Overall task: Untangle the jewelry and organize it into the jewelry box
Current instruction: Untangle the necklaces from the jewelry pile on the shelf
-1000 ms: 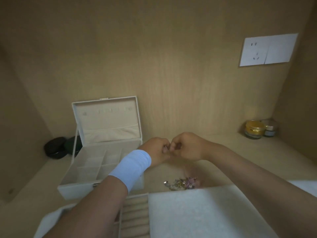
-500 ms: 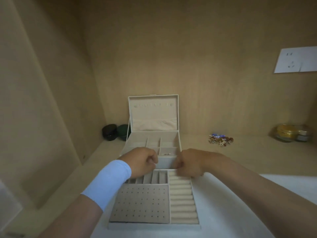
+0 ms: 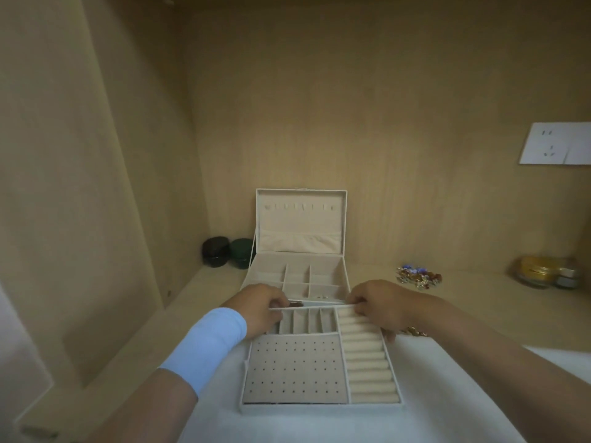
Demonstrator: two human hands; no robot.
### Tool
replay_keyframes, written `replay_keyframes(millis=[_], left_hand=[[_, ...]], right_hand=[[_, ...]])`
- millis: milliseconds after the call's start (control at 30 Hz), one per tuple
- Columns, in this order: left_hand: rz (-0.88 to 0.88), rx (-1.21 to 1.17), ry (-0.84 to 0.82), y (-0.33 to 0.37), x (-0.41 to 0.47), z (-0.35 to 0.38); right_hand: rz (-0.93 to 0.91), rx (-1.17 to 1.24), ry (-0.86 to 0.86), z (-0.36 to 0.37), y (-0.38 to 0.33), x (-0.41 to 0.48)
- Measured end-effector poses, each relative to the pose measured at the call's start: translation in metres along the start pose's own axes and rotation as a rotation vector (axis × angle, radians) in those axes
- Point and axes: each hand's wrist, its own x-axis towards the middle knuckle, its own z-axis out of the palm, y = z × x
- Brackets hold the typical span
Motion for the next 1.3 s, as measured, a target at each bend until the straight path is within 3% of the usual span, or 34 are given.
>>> replay_keyframes(millis=[367, 533, 700, 900, 1167, 1300], left_hand=[[-0.072, -0.189, 0.231, -0.004, 0.044, -0.036], [-0.112, -0.11, 0.125, -0.006, 0.063, -0.037], [-0.099, -0.204, -0.029, -0.018, 0.07, -0.034], [-0.056, -0.079, -0.206, -0.021, 0.071, -0.035], [-0.047, -0.097, -0.126, -0.021, 0.063, -0.033], [-0.051, -0.102, -0.06, -0.022, 0.06, -0.034]], right_hand=[[0.033, 0.314, 0.281, -0.045, 0.007, 0.059], [0.056, 0.381, 0.291, -0.039, -0.004, 0.096], [0.09, 0.45, 0.323, -0.029, -0.003, 0.12], [0.095, 0.373, 0.438, -0.029, -0.002, 0.122], [0.002, 0.541, 0.191, -0.022, -0.005, 0.07], [-0.07, 0.373, 0.012, -0.014, -0.004, 0.057]])
